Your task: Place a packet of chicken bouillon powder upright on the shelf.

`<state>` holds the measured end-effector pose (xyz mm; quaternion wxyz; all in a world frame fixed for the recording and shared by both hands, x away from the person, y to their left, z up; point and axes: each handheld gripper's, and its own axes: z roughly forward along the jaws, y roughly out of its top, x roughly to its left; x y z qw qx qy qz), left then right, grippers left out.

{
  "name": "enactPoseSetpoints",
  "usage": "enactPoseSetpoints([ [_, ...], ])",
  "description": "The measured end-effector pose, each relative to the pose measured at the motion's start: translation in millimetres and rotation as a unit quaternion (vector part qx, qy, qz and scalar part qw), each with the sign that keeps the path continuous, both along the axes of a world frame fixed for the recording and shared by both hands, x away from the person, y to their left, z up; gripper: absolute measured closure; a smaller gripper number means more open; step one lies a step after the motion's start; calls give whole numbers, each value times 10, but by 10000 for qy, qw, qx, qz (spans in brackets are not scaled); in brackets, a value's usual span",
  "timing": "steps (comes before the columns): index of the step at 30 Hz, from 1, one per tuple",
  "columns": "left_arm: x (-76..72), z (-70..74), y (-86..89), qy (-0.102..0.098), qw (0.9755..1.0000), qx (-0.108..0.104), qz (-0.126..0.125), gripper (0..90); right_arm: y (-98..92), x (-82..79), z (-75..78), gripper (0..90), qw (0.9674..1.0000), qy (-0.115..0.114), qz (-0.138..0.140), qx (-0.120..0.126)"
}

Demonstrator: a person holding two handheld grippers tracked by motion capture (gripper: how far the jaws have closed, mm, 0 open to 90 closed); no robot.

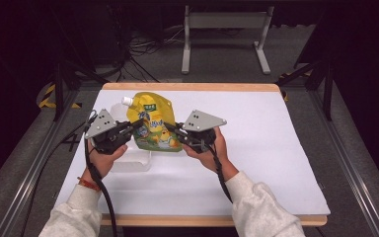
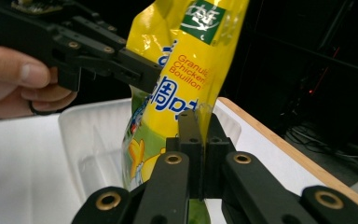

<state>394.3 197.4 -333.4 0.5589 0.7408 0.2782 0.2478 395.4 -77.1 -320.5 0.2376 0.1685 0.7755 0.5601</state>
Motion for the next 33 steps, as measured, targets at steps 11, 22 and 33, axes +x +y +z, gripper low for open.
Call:
enactPoseSetpoints([
  [11, 250, 41, 286, -81, 9997, 6, 236, 876, 358, 287, 14, 900, 9999, -120, -19, 9],
  [22, 507, 120, 454, 78, 9991, -53, 424, 873, 590, 550, 93, 900, 9999, -63, -108, -5],
  [33, 855, 48, 560, 285, 9976, -30, 631, 868, 777, 903, -55, 900, 9994, 90, -320, 96],
])
